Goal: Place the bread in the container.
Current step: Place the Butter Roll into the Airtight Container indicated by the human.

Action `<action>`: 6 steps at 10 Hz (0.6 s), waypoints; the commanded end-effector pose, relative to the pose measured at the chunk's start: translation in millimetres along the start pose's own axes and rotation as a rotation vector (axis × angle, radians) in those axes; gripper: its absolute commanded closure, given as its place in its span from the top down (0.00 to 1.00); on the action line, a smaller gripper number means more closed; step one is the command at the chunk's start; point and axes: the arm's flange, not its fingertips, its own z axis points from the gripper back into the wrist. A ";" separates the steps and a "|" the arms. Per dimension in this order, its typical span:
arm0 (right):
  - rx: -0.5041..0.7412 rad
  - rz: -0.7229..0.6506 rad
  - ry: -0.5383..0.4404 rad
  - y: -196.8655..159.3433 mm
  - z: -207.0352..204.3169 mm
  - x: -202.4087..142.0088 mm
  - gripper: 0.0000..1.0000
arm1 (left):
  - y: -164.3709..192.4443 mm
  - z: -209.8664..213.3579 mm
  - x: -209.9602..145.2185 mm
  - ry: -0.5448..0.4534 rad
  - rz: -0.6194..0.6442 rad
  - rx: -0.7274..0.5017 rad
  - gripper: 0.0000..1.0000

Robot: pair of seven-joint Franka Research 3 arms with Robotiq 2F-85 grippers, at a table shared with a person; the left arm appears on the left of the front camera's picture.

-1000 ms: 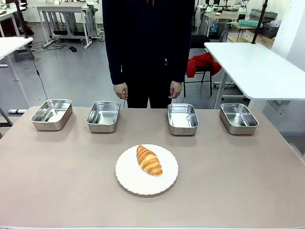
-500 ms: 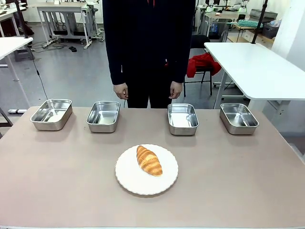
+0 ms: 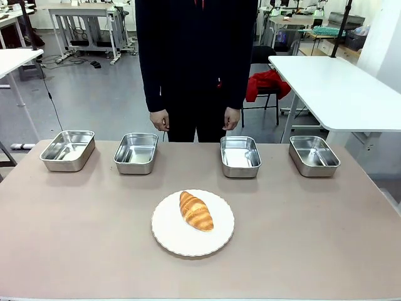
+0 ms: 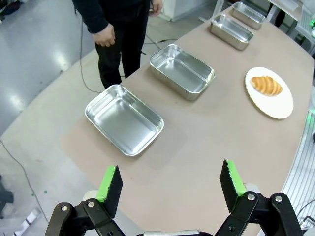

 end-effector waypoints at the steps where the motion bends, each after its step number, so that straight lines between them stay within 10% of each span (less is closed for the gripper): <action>1: -0.023 -0.004 0.006 10.7 -5.5 -1.7 1.00 | -9.1 -2.4 1.7 0.001 0.019 0.024 1.00; 6: 0.003 -0.003 0.011 5.5 -7.8 -2.9 1.00 | -2.6 -2.6 1.6 0.003 0.016 0.022 1.00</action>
